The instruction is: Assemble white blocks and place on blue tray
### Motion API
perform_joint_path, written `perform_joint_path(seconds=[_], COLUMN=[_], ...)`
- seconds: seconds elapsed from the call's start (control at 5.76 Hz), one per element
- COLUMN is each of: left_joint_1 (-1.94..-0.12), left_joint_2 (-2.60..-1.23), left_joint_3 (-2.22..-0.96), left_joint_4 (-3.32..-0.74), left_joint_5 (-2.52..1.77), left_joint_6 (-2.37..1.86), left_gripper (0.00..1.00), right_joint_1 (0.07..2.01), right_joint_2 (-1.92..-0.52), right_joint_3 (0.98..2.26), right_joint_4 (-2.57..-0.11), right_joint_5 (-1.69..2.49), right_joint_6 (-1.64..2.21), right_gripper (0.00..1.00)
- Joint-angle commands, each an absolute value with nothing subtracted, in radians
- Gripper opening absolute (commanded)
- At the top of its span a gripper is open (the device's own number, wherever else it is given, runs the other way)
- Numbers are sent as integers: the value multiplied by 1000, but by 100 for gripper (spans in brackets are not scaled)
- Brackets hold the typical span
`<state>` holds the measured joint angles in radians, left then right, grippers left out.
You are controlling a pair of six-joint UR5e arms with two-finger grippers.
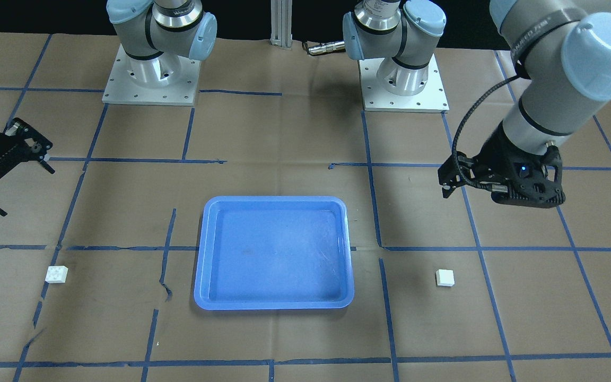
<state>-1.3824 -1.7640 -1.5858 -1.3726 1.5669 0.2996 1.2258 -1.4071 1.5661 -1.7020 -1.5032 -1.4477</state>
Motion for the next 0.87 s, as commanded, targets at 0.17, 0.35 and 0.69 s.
perform_joint_path(seconds=[0.17, 0.35, 0.69], left_joint_1=[-1318, -1318, -1319], left_joint_2=[-1949, -2000, -2052], left_joint_3=[-1711, -1744, -1764], left_joint_4=[-1064, -972, -939], left_joint_5=[1562, 1562, 1559], left_joint_6=[402, 402, 403], left_gripper=[99, 99, 98], right_joint_1=[1048, 1020, 994], right_joint_2=[-1232, -1160, -1016], right_joint_3=[1569, 1569, 1568], right_joint_4=[-1784, -1784, -1798], right_joint_5=[-1306, -1284, -1124], right_joint_6=[-2097, -2234, -2386], right_gripper=[100, 100, 100])
